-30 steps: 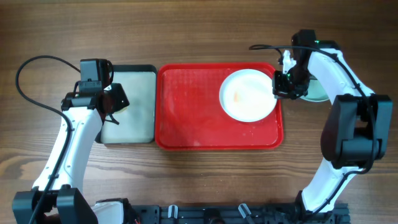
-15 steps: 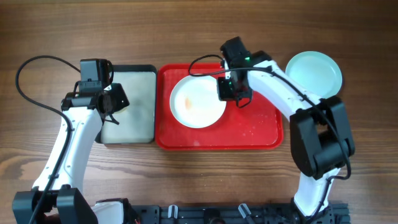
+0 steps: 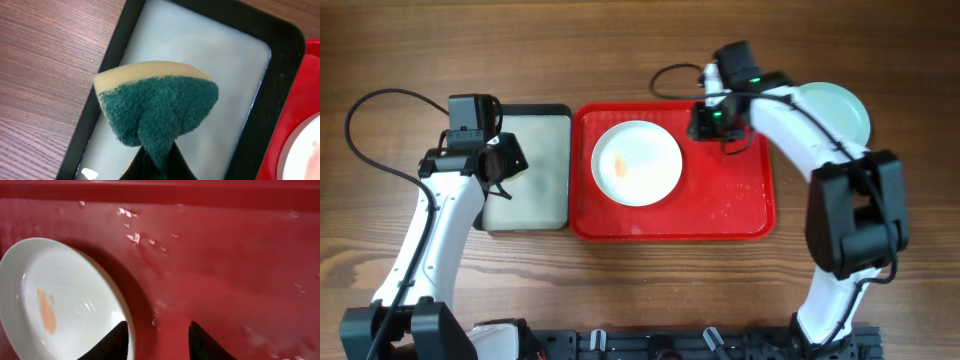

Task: Clean dirty plates on tray and stack at the side
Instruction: 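Move the right gripper to the last white plate's rim and grip it, then lift the sponge from the soapy tray with the left gripper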

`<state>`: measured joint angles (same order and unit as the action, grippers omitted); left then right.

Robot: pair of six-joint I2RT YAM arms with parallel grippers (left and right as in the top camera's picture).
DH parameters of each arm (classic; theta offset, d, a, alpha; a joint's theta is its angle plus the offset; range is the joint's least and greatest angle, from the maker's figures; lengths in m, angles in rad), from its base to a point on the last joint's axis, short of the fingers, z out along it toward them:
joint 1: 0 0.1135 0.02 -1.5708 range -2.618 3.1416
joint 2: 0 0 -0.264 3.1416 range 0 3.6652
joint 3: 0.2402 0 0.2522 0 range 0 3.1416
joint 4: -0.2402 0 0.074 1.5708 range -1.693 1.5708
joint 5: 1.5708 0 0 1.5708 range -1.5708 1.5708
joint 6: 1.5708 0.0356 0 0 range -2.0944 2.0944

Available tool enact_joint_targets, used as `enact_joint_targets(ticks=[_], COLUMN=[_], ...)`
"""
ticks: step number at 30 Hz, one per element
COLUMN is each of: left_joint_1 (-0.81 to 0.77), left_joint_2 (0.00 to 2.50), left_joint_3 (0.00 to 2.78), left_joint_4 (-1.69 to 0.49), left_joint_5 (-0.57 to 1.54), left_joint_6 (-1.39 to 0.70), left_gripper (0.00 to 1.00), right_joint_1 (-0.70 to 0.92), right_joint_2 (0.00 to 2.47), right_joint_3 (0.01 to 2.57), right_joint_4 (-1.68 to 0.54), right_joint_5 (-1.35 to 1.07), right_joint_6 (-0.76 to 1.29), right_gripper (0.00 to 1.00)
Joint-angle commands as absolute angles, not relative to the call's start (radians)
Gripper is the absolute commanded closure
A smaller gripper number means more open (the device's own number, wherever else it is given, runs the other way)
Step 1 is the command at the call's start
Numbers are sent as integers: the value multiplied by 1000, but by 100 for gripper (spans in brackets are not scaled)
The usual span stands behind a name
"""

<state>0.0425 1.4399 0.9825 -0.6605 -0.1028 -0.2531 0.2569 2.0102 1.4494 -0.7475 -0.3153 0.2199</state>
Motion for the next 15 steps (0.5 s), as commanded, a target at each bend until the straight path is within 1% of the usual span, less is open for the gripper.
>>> enact_joint_targets(ticks=[1, 4, 5, 8, 11, 13, 15], left_joint_1=[48, 48, 48, 43, 3, -50, -119], left_joint_2=[1448, 1448, 1448, 1464, 1548, 1626, 1692], left_joint_3=[980, 983, 999, 1139, 1343, 1441, 1471], left_joint_4=[-600, -533, -545, -723, -912, -952, -934], left_joint_5=[47, 225, 255, 262, 262, 263, 263], left_joint_6=[-270, -270, -278, -275, -249, -242, -244], left_gripper=[96, 96, 96, 96, 96, 96, 96], right_joint_1=[203, 218, 226, 235, 239, 239, 239], right_joint_2=[1991, 1992, 1992, 1993, 1993, 1993, 1993], right_joint_3=[1453, 1431, 1417, 1356, 1316, 1314, 1314], right_joint_4=[-810, -824, -818, -743, -693, -692, -695], right_joint_5=[-427, -427, -427, -429, -465, -502, -551], right_joint_6=[97, 66, 63, 105, 112, 111, 110], right_gripper=[56, 57, 57, 58, 59, 59, 62])
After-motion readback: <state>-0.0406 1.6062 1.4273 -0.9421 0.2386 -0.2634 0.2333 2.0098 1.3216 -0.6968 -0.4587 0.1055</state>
